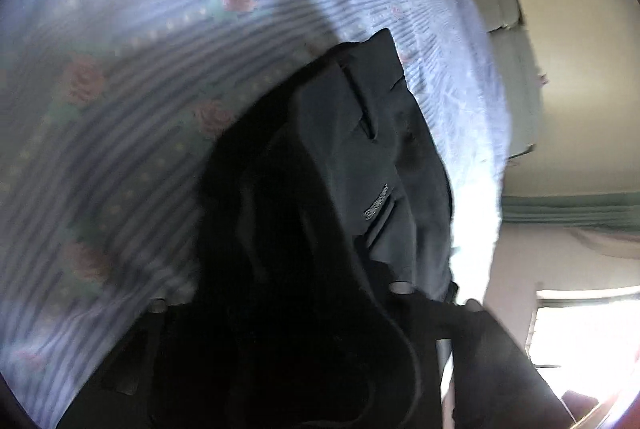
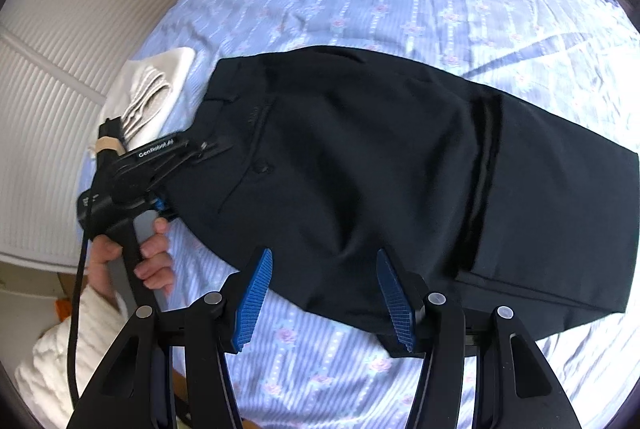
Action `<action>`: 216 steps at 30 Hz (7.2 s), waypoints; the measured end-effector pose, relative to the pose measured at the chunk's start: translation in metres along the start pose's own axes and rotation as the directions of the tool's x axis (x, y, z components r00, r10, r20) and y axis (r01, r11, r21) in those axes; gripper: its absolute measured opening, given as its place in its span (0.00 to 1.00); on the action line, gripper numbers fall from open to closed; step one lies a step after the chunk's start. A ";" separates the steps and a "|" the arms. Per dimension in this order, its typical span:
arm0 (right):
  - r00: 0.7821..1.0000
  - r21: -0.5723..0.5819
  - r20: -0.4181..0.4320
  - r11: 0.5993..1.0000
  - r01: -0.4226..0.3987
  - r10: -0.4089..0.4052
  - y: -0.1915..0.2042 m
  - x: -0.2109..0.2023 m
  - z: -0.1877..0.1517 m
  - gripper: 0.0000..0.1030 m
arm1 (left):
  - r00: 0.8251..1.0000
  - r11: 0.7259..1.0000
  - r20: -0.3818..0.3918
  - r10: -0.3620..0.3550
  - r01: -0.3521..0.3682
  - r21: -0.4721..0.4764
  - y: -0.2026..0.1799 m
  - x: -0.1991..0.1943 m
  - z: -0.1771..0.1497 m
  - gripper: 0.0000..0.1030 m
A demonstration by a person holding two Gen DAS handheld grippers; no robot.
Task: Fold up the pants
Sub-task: 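Fold the held trousers over onto themselves with the left tool and release, then close the right tool on the edge of the folded trousers, then drag the folded trousers with the right tool to straighten them, then open, then grasp the folded trousers waistband with the right tool while the left tool grasps the other side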
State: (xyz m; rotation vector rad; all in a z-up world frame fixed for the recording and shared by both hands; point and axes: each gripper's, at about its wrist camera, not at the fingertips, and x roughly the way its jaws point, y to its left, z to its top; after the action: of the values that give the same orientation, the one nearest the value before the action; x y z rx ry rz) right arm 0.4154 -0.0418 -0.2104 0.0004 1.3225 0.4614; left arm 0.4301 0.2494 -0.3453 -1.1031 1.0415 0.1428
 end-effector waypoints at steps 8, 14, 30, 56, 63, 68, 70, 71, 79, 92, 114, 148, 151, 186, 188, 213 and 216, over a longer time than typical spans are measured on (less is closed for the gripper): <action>1.000 0.121 0.027 0.993 0.006 -0.009 -0.059 -0.035 -0.023 0.54 | 0.994 0.965 0.107 -0.015 -0.014 0.262 -0.105 -0.061 -0.014 0.19; 0.995 0.243 0.101 0.970 0.000 -0.026 -0.111 -0.083 -0.047 0.54 | 0.981 0.849 0.191 -0.043 -0.065 0.524 -0.207 -0.089 -0.040 0.19; 0.966 0.415 0.257 0.905 -0.088 -0.024 -0.238 -0.166 -0.110 0.54 | 0.977 0.531 0.191 0.091 -0.210 0.821 -0.351 -0.031 -0.186 0.19; 0.968 0.583 0.244 0.806 -0.100 -0.057 -0.427 -0.192 -0.183 0.54 | 0.830 0.393 0.028 0.558 -0.294 0.871 -0.379 0.213 -0.389 0.84; 0.970 0.506 0.239 0.857 -0.095 -0.033 -0.422 -0.188 -0.161 0.54 | 0.881 0.516 0.034 0.471 -0.307 0.800 -0.368 0.148 -0.354 0.86; 0.977 0.420 0.214 0.903 -0.093 0.001 -0.404 -0.168 -0.137 0.54 | 0.855 0.561 0.152 0.495 -0.448 0.696 -0.317 0.081 -0.306 0.87; 0.979 0.386 0.201 0.918 -0.096 0.018 -0.397 -0.158 -0.129 0.54 | 0.836 0.555 0.186 0.516 -0.492 0.670 -0.298 0.063 -0.297 0.87; 0.982 0.365 0.186 0.927 -0.090 0.023 -0.392 -0.150 -0.123 0.54 | 0.825 0.558 0.200 0.528 -0.514 0.651 -0.285 0.053 -0.291 0.87; 0.996 0.236 0.086 0.971 -0.050 0.030 -0.363 -0.097 -0.081 0.54 | 0.789 0.602 0.169 0.591 -0.570 0.559 -0.218 0.024 -0.287 0.87; 0.999 0.193 0.039 0.981 -0.033 0.026 -0.376 -0.048 -0.031 0.46 | 0.863 0.754 0.041 0.504 -0.463 0.466 -0.210 0.044 -0.280 0.87; 0.983 0.232 0.117 0.958 -0.168 0.144 -0.372 -0.063 -0.025 0.14 | 0.912 0.776 -0.030 0.409 -0.330 0.537 -0.262 0.075 -0.289 0.87; 0.989 0.334 0.033 0.931 -0.150 0.147 -0.421 -0.032 -0.038 0.39 | 0.886 0.700 -0.008 0.465 -0.362 0.616 -0.286 0.083 -0.320 0.87; 0.987 0.292 -0.009 0.944 -0.152 0.161 -0.406 -0.022 -0.039 0.37 | 0.883 0.697 -0.006 0.470 -0.367 0.616 -0.286 0.085 -0.319 0.87; 0.999 0.293 0.047 0.956 -0.019 0.005 -0.432 -0.024 -0.043 0.48 | 0.860 0.676 -0.009 0.510 -0.394 0.623 -0.278 0.088 -0.316 0.87; 0.998 0.326 0.057 0.945 -0.033 0.015 -0.437 -0.028 -0.050 0.50 | 0.860 0.685 -0.013 0.511 -0.398 0.610 -0.274 0.087 -0.314 0.87; 0.978 0.485 0.207 0.868 -0.112 0.011 -0.397 -0.090 -0.167 0.61 | 0.817 0.597 0.157 0.555 -0.522 0.609 -0.213 -0.009 -0.340 0.87; 0.973 0.540 0.227 0.827 -0.154 0.033 -0.397 -0.082 -0.182 0.61 | 0.814 0.595 0.155 0.559 -0.525 0.609 -0.209 -0.009 -0.337 0.87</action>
State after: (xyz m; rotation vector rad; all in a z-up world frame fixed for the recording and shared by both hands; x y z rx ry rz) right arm 0.3605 -0.4769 -0.2839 0.5913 1.2101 0.1360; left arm 0.3350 -0.1149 -0.2191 -0.1389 1.3248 0.2329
